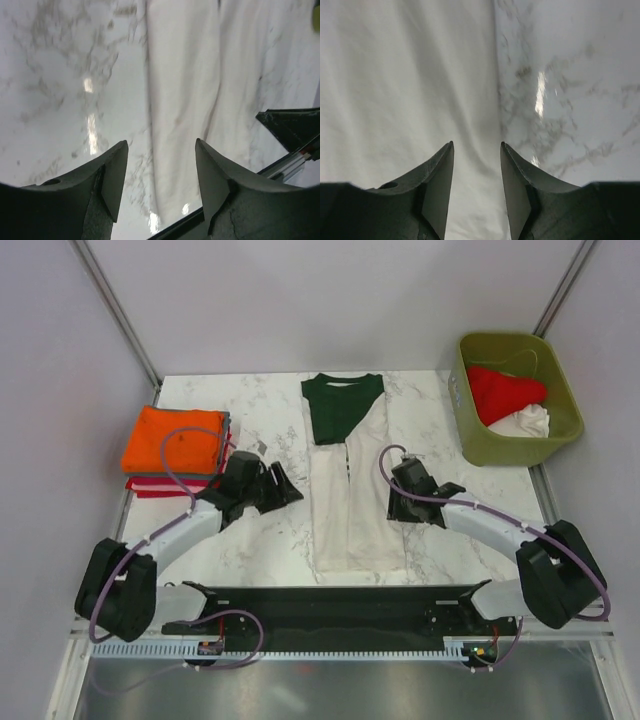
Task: Fold and stack the t-shirts
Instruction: Fold the tshirt
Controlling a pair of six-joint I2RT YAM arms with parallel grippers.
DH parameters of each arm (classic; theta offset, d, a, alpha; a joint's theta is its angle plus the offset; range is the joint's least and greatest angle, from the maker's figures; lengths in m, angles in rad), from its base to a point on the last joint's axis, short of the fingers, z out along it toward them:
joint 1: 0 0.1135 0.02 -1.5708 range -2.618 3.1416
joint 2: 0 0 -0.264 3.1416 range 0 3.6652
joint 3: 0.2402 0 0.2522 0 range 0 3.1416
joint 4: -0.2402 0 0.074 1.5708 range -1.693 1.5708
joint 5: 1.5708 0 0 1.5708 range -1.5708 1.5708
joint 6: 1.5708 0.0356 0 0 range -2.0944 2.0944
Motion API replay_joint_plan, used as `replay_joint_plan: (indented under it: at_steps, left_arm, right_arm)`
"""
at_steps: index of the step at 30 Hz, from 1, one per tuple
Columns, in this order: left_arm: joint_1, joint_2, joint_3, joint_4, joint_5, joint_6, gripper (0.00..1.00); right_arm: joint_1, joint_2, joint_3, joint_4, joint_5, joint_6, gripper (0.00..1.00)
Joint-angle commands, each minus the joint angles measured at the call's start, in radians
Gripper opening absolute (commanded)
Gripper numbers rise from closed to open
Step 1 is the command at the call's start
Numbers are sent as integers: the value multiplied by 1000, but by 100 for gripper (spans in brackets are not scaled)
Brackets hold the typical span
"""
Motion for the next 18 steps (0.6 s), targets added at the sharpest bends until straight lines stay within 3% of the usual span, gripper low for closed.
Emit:
replay_joint_plan:
  at_steps: [1,7,13,18]
  left_arm:
    - [-116,-153,-126,-10,-44,-80,64]
    - [-290,-230,-220,-51,-87,-187,64]
    - [-377,-174,-247,-22,-107,-249,65]
    - [-419,-112,-283,29,-78,-295,65]
  right_arm:
    - [43,-112,-105,-115,20,83,50]
    - [101,-339,-187,-246,-6,160,50]
    - [115,-369,-271,-216,-140,195,48]
    - [126,-356,-310,-209,-123,201,47]
